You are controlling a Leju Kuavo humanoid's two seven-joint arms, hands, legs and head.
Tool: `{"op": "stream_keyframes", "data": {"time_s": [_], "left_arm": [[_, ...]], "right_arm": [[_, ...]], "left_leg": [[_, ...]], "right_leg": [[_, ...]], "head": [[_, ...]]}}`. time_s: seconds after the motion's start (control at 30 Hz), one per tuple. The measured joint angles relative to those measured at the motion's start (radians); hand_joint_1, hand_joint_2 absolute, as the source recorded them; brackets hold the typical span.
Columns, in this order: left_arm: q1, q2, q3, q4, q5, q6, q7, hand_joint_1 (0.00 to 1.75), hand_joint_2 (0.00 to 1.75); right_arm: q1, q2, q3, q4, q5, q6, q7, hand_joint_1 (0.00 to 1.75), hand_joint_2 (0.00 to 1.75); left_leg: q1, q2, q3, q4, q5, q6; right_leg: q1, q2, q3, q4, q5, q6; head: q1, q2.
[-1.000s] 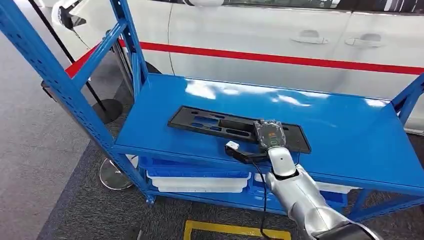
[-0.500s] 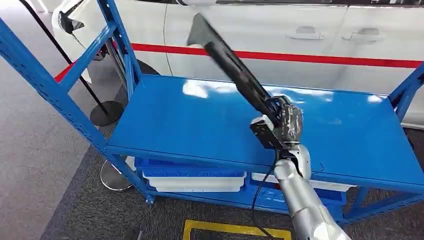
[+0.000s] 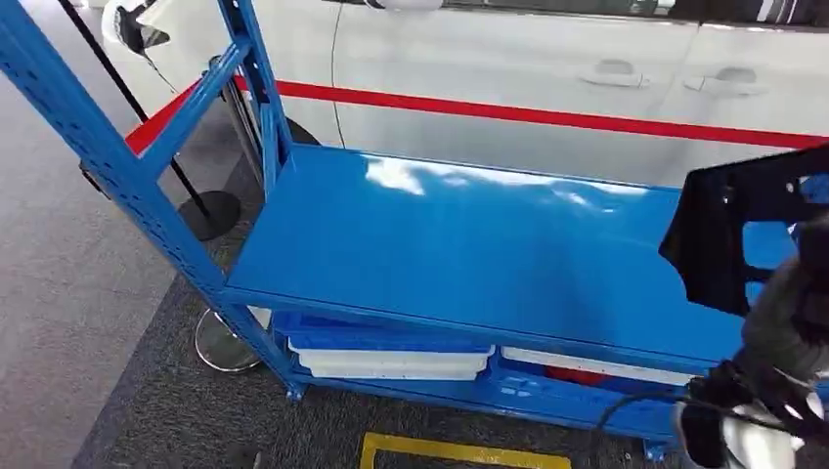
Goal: Take the parts from the cabinet and place them on the table.
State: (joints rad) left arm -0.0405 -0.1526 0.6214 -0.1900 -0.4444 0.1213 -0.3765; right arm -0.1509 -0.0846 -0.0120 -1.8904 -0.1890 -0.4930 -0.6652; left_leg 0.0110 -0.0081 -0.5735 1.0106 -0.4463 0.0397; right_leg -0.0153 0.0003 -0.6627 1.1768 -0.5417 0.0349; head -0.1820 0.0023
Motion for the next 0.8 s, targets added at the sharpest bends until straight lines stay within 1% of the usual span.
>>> {"op": "stream_keyframes", "data": {"time_s": [0.03,0.07,0.1,0.13,0.17,0.2,0.23,0.27,0.3,0.33,0.37,0.4,0.43,0.47,0.5,0.53,0.57,0.6,0.63,0.67,0.7,0.73,0.77,0.8], "left_arm": [[0.002,0.000,0.002,0.000,0.000,0.003,-0.002,0.00,0.00],[0.003,0.002,0.005,0.000,0.001,0.005,-0.005,0.00,0.00],[0.004,0.003,0.011,0.000,0.006,0.006,-0.010,0.00,0.00],[0.003,0.003,0.018,0.000,0.017,0.006,-0.019,0.00,0.00],[0.001,0.003,0.023,0.000,0.019,0.006,-0.024,0.00,0.00],[-0.001,0.003,0.026,0.000,0.020,0.006,-0.030,0.00,0.00],[-0.002,0.003,0.028,0.000,0.020,0.006,-0.034,0.00,0.00],[-0.003,0.003,0.031,0.000,0.020,0.006,-0.034,0.00,0.00],[-0.003,0.005,0.037,0.000,0.020,0.006,-0.035,0.00,0.00],[-0.002,0.005,0.042,0.000,0.019,0.007,-0.033,0.00,0.00],[-0.001,0.005,0.047,0.000,0.019,0.009,-0.031,0.00,0.00],[-0.001,0.009,0.050,0.000,0.018,0.012,-0.029,0.00,0.00],[0.000,0.011,0.050,0.000,0.017,0.014,-0.025,0.00,0.00],[0.000,0.011,0.050,0.000,0.015,0.015,-0.023,0.00,0.00],[-0.001,0.013,0.051,0.000,0.016,0.015,-0.021,0.00,0.00],[-0.001,0.015,0.051,0.000,0.016,0.014,-0.018,0.00,0.00],[-0.001,0.017,0.052,0.000,0.017,0.012,-0.013,0.00,0.00],[0.002,0.018,0.052,0.000,0.017,0.010,-0.012,0.00,0.00],[0.004,0.018,0.052,0.000,0.017,0.008,-0.011,0.00,0.00],[0.004,0.018,0.053,0.000,0.018,0.008,-0.010,0.00,0.00],[0.003,0.019,0.055,0.000,0.018,0.008,-0.010,0.00,0.00],[0.001,0.021,0.058,0.000,0.018,0.008,-0.010,0.00,0.00],[-0.001,0.024,0.063,0.000,0.019,0.006,-0.008,0.00,0.00],[-0.003,0.024,0.067,0.000,0.018,0.006,-0.006,0.00,0.00]], "right_arm": [[0.039,-0.004,-0.027,-0.023,-0.029,0.024,-0.010,1.75,1.75],[0.075,-0.007,-0.051,-0.044,-0.049,0.039,-0.013,1.75,1.75],[0.101,-0.008,-0.068,-0.055,-0.071,0.056,-0.010,1.75,1.75],[0.118,-0.008,-0.085,-0.068,-0.096,0.081,-0.008,1.75,1.75],[0.134,-0.008,-0.098,-0.081,-0.112,0.107,-0.011,1.75,1.75],[0.150,-0.009,-0.111,-0.093,-0.132,0.151,-0.018,1.75,1.75],[0.164,-0.009,-0.132,-0.104,-0.152,0.213,-0.025,1.75,1.75],[0.174,-0.008,-0.149,-0.105,-0.163,0.258,-0.028,1.75,1.75],[0.188,-0.007,-0.176,-0.112,-0.178,0.314,-0.027,1.75,1.75],[0.207,-0.004,-0.201,-0.116,-0.199,0.375,-0.027,1.75,1.75],[0.226,0.002,-0.226,-0.119,-0.217,0.443,-0.028,1.75,1.75],[0.239,0.015,-0.251,-0.121,-0.229,0.516,-0.029,1.75,1.75],[0.247,0.032,-0.284,-0.126,-0.249,0.605,-0.029,1.75,1.75],[0.251,0.049,-0.309,-0.129,-0.264,0.663,-0.030,1.75,1.75],[0.258,0.065,-0.333,-0.129,-0.276,0.708,-0.031,1.75,1.75],[0.271,0.082,-0.353,-0.129,-0.283,0.730,-0.033,1.75,1.75],[0.286,0.107,-0.384,-0.129,-0.289,0.748,-0.033,1.75,1.75],[0.300,0.128,-0.407,-0.129,-0.291,0.754,-0.032,1.75,1.75],[0.307,0.143,-0.421,-0.129,-0.292,0.757,-0.032,1.75,1.75],[0.310,0.154,-0.432,-0.129,-0.292,0.759,-0.032,1.75,1.75],[0.312,0.163,-0.442,-0.130,-0.292,0.759,-0.033,1.75,1.75],[0.322,0.174,-0.447,-0.134,-0.284,0.752,-0.034,1.75,1.75],[0.335,0.183,-0.448,-0.137,-0.271,0.749,-0.034,1.75,1.75],[0.351,0.194,-0.448,-0.141,-0.258,0.751,-0.034,1.75,1.75]], "left_leg": [[-0.001,-0.001,0.000,0.000,-0.001,0.001],[-0.002,-0.001,0.000,0.001,-0.002,0.002],[-0.002,0.000,0.000,0.003,-0.003,0.001],[-0.002,0.001,0.001,0.004,-0.005,-0.001],[-0.002,0.002,0.002,0.006,-0.007,-0.004],[-0.002,0.003,0.004,0.008,-0.010,-0.006],[-0.003,0.003,0.006,0.009,-0.012,-0.010],[-0.011,0.001,0.005,0.011,-0.015,-0.016],[-0.010,0.001,0.006,0.009,-0.015,-0.021],[-0.010,0.001,0.008,0.008,-0.015,-0.024],[-0.009,0.001,0.010,0.004,-0.014,-0.030],[-0.012,0.000,0.011,0.006,-0.017,-0.037],[-0.008,0.002,0.008,0.020,-0.031,-0.042],[-0.008,0.002,-0.009,0.061,-0.062,-0.048],[-0.006,0.002,-0.040,0.131,-0.102,-0.051],[-0.006,0.002,-0.080,0.220,-0.143,-0.054],[-0.006,0.003,-0.109,0.283,-0.164,-0.055],[-0.006,0.003,-0.121,0.308,-0.162,-0.055],[-0.006,0.003,-0.109,0.284,-0.137,-0.053],[-0.006,0.003,-0.079,0.222,-0.098,-0.050],[-0.007,0.002,-0.033,0.132,-0.054,-0.043],[-0.010,0.002,0.014,0.042,-0.021,-0.032],[-0.014,0.002,0.027,0.011,-0.033,-0.025],[-0.015,0.002,0.023,0.012,-0.027,-0.025]], "right_leg": [[-0.001,0.000,-0.037,0.072,-0.028,0.003],[-0.001,0.000,-0.069,0.126,-0.041,0.005],[-0.001,0.000,-0.076,0.131,-0.030,0.005],[-0.001,0.000,-0.059,0.091,0.002,0.005],[-0.001,-0.001,-0.020,0.013,0.046,0.003],[-0.002,-0.002,0.028,-0.076,0.086,0.000],[-0.002,-0.002,0.068,-0.152,0.096,-0.004],[0.006,-0.001,0.070,-0.157,0.095,-0.009],[0.006,0.000,0.069,-0.156,0.095,-0.016],[0.008,0.000,0.069,-0.156,0.095,-0.020],[0.009,-0.001,0.069,-0.157,0.095,-0.025],[0.001,-0.002,0.071,-0.163,0.099,-0.033],[-0.001,-0.004,0.074,-0.166,0.101,-0.039],[-0.001,-0.004,0.073,-0.166,0.100,-0.045],[-0.001,-0.004,0.073,-0.165,0.101,-0.049],[0.001,-0.004,0.073,-0.165,0.100,-0.050],[0.003,-0.005,0.073,-0.164,0.099,-0.052],[0.005,-0.006,0.073,-0.163,0.098,-0.053],[0.005,-0.005,0.073,-0.161,0.098,-0.053],[0.006,-0.002,0.073,-0.160,0.097,-0.053],[0.007,0.000,0.075,-0.158,0.098,-0.052],[0.008,0.000,0.076,-0.157,0.098,-0.052],[0.015,0.000,0.074,-0.152,0.096,-0.047],[0.012,0.001,0.073,-0.153,0.100,-0.040]], "head": [[0.000,0.000],[0.000,0.000],[0.000,0.000],[0.000,0.000],[0.000,0.000],[0.000,0.000],[0.000,0.000],[0.000,0.000],[0.000,0.000],[0.000,0.000],[0.000,0.000],[0.000,0.000],[0.000,0.000],[0.000,0.000],[0.000,0.000],[0.000,0.000],[0.000,0.000],[0.000,0.000],[0.000,0.000],[0.000,0.000],[0.000,0.000],[0.000,0.000],[0.000,0.000],[0.000,0.000]]}}
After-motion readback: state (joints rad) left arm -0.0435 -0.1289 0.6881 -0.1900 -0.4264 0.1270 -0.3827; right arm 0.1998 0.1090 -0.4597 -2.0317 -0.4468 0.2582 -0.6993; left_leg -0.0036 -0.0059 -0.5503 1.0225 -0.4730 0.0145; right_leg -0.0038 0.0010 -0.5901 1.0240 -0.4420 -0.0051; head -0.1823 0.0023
